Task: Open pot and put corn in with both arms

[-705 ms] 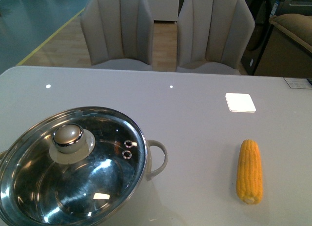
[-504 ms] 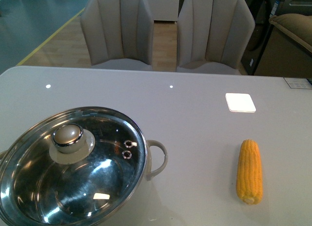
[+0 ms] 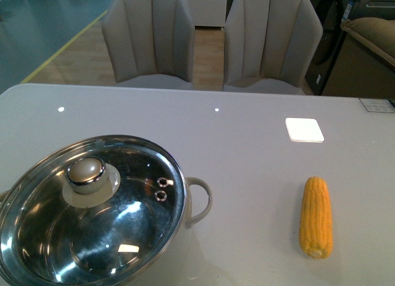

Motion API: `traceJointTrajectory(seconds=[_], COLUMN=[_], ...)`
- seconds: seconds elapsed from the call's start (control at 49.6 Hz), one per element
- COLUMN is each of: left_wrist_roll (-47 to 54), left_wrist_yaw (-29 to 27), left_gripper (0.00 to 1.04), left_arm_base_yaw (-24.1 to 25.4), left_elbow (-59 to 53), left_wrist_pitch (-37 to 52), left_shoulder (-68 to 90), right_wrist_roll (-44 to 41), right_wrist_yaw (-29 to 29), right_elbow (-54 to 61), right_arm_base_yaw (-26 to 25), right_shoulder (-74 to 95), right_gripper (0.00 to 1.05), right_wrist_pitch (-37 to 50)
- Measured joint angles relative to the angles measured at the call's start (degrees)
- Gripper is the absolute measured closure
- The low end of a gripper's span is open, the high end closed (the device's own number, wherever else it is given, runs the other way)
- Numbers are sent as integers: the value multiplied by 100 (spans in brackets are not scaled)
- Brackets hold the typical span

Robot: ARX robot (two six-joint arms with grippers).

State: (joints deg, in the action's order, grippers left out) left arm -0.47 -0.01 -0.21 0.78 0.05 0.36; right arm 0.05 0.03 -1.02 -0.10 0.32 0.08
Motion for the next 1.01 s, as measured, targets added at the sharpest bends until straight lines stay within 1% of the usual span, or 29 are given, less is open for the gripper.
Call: traceJointTrajectory(seconds=[0.181, 0.222, 0.242, 0.282, 0.383, 0.464, 0.544, 0.705, 0.726, 0.887, 0.967, 1.008], left_wrist_roll=[-4, -17, -26, -22, -24, -13, 26, 63, 83, 57, -72, -111], left_wrist_yaw=[-46, -509, -654, -717, -649, -474, -293, -74, -9, -166, -280, -358], left_gripper=[7, 7, 7, 7, 7, 7, 7, 7, 7, 7, 7, 7], left_arm_base_yaw=[-4, -136, -166, -188, -258, -269, -236, -269, -413, -719, -984, -1093], left_elbow=[4, 238, 302, 339, 356, 417, 468, 610, 778, 1163, 1484, 1617], left_wrist_pitch=[-26, -732, -914, -1027, -776, -319, 334, 2017, 3222, 4813, 5643, 5912], left_shoulder=[13, 330, 494, 817, 1283, 1749, 2354, 4111, 5401, 7261, 8439, 8880], right_wrist_roll=[0, 0, 0, 0, 0, 0, 0, 0, 0, 0, 0, 0], right_wrist_yaw=[0, 0, 2, -2, 0, 0, 0, 0, 0, 0, 0, 0], right_elbow=[0, 0, 0, 0, 0, 0, 0, 0, 0, 0, 0, 0], right_arm_base_yaw=[0, 0, 0, 0, 0, 0, 0, 0, 0, 0, 0, 0], right_shoulder=[0, 0, 0, 0, 0, 0, 0, 0, 0, 0, 0, 0], right_gripper=[9, 9, 9, 9, 9, 9, 9, 9, 9, 9, 9, 9], right_wrist_pitch=[0, 0, 0, 0, 0, 0, 0, 0, 0, 0, 0, 0])
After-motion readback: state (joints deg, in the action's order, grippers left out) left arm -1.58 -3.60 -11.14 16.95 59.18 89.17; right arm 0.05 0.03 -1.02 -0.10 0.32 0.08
